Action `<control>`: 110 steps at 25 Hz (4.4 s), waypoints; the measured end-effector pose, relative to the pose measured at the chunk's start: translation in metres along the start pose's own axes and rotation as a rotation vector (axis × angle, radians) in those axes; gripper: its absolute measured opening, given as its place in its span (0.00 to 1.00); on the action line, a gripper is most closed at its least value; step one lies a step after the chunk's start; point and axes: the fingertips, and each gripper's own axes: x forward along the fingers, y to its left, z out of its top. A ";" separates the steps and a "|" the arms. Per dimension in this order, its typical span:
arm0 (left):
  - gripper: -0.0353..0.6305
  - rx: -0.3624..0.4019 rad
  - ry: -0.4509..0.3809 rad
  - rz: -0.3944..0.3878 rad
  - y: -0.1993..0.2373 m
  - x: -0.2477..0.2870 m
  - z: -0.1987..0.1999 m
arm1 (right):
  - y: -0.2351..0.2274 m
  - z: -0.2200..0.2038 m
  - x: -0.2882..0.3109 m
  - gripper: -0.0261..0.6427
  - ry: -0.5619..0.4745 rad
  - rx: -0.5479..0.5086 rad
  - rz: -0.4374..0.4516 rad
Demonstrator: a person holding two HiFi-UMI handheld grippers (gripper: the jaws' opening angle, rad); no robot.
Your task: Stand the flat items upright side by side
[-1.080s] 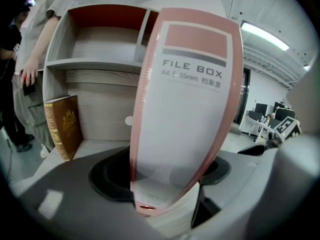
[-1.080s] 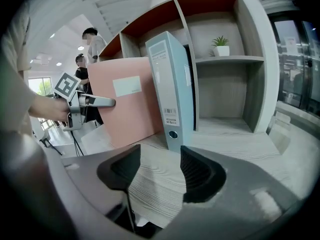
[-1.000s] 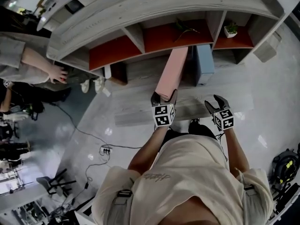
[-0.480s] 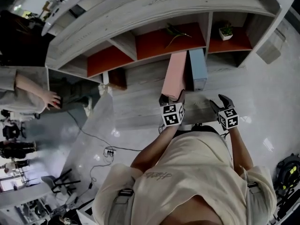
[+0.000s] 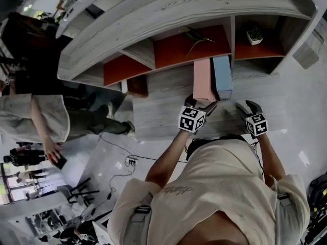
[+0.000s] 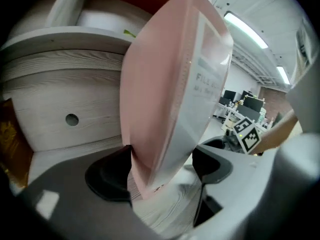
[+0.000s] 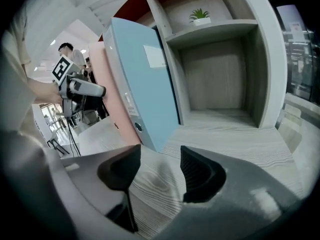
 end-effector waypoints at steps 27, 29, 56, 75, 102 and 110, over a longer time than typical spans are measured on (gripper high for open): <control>0.55 0.006 0.031 -0.156 0.000 0.008 0.008 | -0.008 0.027 0.001 0.41 -0.010 -0.025 0.012; 0.55 0.000 0.020 -0.176 -0.003 0.000 0.005 | -0.008 0.039 -0.005 0.41 -0.036 -0.031 -0.016; 0.07 -0.021 -0.355 0.015 0.052 -0.138 0.097 | 0.054 0.208 -0.147 0.04 -0.364 -0.178 -0.202; 0.07 0.049 -0.505 0.151 0.072 -0.191 0.195 | 0.100 0.337 -0.154 0.04 -0.552 -0.273 -0.099; 0.07 -0.002 -0.505 0.254 0.105 -0.215 0.165 | 0.129 0.338 -0.137 0.04 -0.571 -0.304 -0.068; 0.07 -0.020 -0.486 0.239 0.108 -0.208 0.157 | 0.127 0.339 -0.132 0.04 -0.563 -0.303 -0.068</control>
